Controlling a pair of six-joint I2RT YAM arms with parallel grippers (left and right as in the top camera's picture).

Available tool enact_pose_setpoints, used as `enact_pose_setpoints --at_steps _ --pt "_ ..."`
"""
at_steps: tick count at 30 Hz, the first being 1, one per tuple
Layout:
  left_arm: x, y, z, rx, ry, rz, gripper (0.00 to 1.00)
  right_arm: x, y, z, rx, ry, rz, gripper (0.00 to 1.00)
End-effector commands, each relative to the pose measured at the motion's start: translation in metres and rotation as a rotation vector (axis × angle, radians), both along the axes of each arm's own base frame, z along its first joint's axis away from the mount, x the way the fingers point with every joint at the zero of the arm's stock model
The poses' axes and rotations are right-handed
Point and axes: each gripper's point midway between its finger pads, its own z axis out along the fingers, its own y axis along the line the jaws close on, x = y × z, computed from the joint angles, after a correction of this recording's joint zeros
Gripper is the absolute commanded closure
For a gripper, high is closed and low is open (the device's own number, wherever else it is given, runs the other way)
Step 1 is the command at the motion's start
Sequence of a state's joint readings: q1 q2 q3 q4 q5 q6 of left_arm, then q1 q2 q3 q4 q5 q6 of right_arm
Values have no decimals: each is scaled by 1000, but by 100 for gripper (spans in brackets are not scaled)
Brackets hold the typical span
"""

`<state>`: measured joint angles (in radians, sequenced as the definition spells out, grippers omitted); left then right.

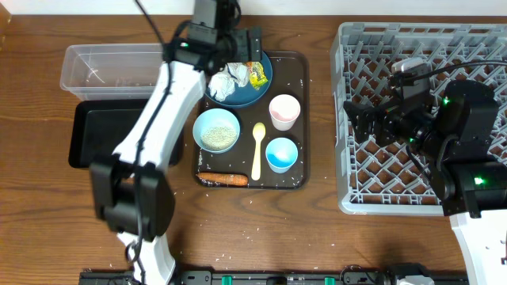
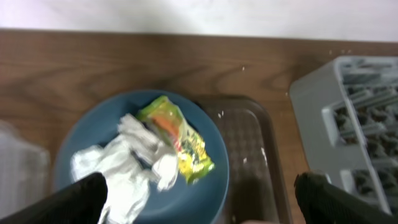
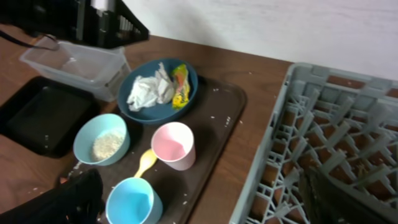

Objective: Sort waste into correct bins and load items into the dishwasher rack
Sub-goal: 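Reach left gripper to blue plate and grasp crumpled white paper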

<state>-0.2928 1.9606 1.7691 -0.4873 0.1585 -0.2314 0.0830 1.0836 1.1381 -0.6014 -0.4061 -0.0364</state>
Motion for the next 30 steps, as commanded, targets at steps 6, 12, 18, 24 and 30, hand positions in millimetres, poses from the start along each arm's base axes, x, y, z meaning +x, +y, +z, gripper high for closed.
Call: enact_pose_setpoints --at_steps 6,12,18,24,30 --pt "27 25 -84 -63 147 407 3 1 -4 2 -32 -5 -20 1" --pt "31 35 -125 -22 184 487 3 2 -4 -4 -34 17 -20 1" --pt "39 33 -160 -11 195 490 3 6 -3 -9 -36 34 -19 1" --pt "40 32 -180 0 213 491 5 9 -3 -15 -37 51 -19 1" --pt "34 31 -194 15 249 484 53 13 -3 -19 -38 59 -19 1"
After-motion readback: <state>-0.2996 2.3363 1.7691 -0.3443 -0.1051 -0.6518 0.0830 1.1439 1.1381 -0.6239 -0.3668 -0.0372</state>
